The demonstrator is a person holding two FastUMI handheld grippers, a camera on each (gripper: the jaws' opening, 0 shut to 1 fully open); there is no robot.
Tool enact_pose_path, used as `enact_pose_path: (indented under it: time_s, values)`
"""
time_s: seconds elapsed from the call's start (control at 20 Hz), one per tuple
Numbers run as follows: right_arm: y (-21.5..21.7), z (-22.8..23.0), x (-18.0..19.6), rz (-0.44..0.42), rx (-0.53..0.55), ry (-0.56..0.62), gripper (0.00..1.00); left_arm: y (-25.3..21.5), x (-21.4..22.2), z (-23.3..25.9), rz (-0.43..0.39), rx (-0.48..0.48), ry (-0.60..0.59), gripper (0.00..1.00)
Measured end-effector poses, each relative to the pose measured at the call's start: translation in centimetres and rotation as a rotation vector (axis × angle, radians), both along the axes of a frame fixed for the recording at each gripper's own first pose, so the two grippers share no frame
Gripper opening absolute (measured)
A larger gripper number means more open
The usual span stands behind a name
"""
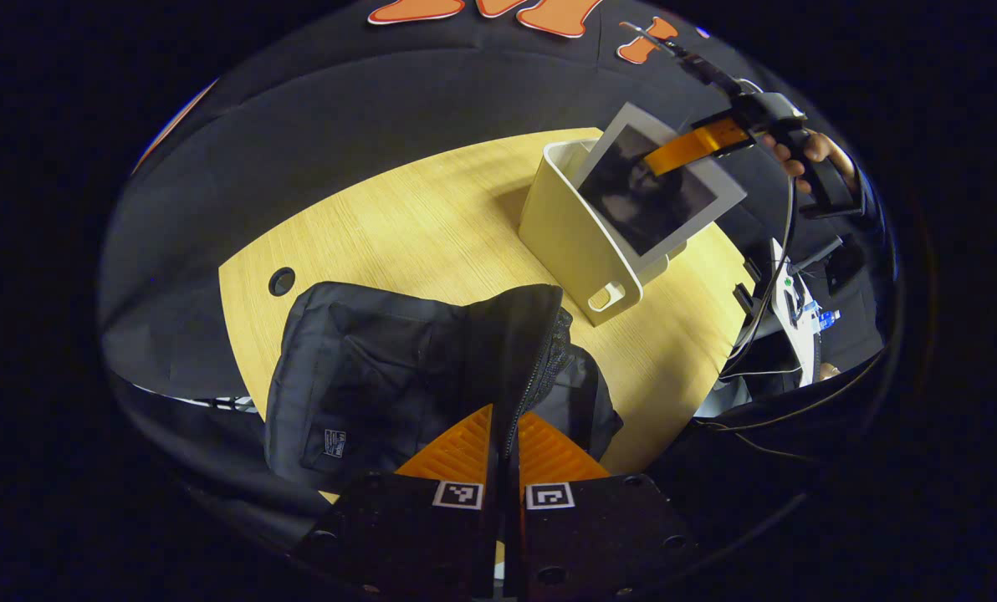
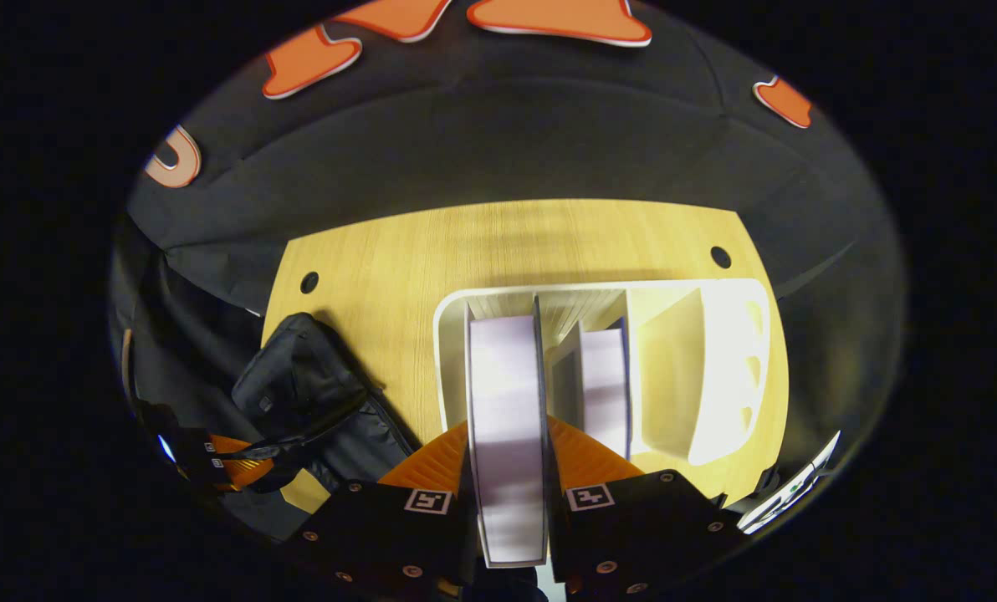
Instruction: Open the schoolbag, grab two books from the bookshelf and put them into the schoolbag.
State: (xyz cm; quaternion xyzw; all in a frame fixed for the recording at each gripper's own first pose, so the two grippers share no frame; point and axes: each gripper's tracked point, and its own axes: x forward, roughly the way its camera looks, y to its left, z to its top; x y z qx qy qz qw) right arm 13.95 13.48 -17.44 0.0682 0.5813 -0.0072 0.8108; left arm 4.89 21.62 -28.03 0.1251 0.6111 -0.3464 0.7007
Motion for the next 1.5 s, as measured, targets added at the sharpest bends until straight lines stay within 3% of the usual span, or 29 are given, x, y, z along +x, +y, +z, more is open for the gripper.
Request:
enact_pose_path:
  time_s: [0.05,0.3,0.75,1.25,1.5]
  values:
    - [-0.3,1.6,0.0,-0.007,0.005,-0.024,0.35,0.0,0.1,0.1,-0.009,-0.001,-0.007,0.05]
    - [-1.5,8.1,-1.5,-0.049,0.024,-0.129,0.35,0.2,0.1,0.5,-0.041,-0.004,-0.025,0.05]
    - [0.1,13.0,-7.6,-0.074,0.127,-0.265,0.35,0.4,1.4,2.0,-0.087,-0.022,-0.085,0.03]
    - [8.6,5.9,-12.6,-0.192,0.454,-0.223,0.34,-0.8,1.4,3.2,-0.147,-0.053,-0.092,0.04]
    - [12.0,1.7,-11.8,-0.231,0.563,-0.22,0.34,-1.1,1.7,4.4,-0.144,-0.075,-0.11,0.04]
